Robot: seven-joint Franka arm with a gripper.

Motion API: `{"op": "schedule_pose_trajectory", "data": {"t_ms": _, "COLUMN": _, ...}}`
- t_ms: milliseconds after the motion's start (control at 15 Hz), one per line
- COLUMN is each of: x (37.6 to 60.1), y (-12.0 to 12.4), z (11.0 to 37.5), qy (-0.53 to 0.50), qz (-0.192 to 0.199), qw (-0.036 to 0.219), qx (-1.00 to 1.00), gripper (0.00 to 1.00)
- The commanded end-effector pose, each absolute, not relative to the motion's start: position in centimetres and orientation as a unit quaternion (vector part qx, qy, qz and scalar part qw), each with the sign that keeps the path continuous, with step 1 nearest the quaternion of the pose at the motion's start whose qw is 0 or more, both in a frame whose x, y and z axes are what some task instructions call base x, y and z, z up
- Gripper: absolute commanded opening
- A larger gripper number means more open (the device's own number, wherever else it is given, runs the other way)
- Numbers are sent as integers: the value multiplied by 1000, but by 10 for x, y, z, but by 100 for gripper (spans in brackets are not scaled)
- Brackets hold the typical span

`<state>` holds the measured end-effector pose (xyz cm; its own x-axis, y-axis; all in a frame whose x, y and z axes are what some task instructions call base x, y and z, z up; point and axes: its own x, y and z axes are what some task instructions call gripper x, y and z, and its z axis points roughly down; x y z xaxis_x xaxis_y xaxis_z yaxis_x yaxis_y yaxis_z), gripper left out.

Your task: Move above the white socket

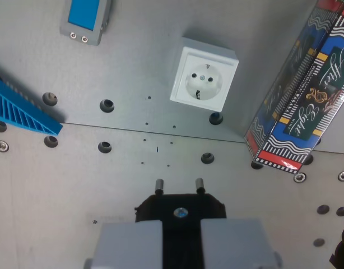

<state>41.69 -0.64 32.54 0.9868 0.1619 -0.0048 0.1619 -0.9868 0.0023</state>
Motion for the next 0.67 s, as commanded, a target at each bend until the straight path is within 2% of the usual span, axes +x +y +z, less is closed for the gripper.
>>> {"op": "schedule_pose_trajectory", "data": {"t_ms": 67, "x": 416, "y": -8, "z": 317, "qy": 62, "qz": 12, "qw": 2, "qx": 998, "gripper": 0}}
{"op": "schedule_pose_trajectory", "data": {"t_ms": 667, "x": 413, "y": -14, "z": 289, "qy": 36, "qz": 36, "qw": 2, "qx": 999, "gripper": 0}}
